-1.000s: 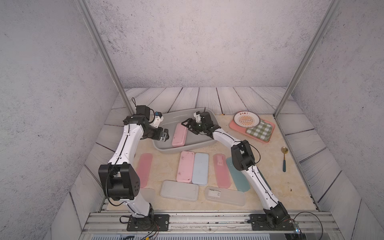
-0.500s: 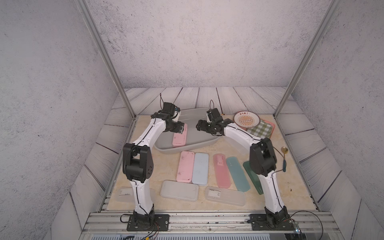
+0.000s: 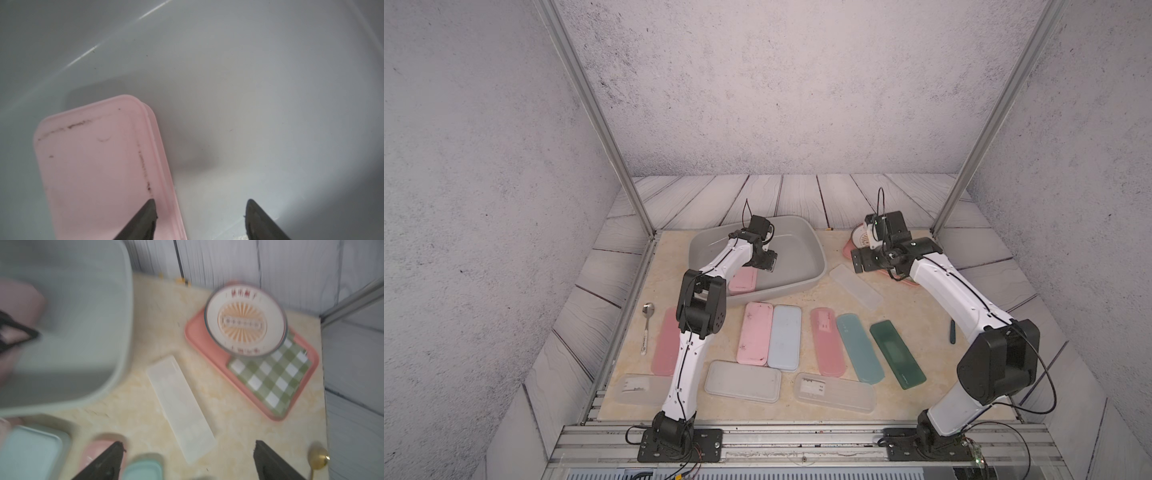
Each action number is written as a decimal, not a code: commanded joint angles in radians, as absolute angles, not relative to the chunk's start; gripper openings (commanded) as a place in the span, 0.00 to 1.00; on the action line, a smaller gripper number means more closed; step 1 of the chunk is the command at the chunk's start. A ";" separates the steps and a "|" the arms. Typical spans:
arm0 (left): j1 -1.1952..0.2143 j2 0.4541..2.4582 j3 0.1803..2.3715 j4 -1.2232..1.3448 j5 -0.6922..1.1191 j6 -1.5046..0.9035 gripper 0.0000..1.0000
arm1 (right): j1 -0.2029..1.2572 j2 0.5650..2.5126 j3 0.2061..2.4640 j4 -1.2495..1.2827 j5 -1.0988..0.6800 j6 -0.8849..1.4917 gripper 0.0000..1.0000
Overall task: Put the pencil case into the storage box
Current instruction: Pick up the pencil case from the center of the board.
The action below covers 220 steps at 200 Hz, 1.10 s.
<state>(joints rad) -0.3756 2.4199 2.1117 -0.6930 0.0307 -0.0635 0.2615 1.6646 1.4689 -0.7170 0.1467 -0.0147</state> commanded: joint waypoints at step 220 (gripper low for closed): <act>-0.117 2.240 1.934 -0.841 0.047 -0.013 0.68 | 0.198 2.235 1.747 -0.882 -0.011 -0.324 0.85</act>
<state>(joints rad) -0.1043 2.2883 1.9442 -0.8013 0.0410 -0.0051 0.1909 2.1735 1.7252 -0.8749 -0.0174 -0.3260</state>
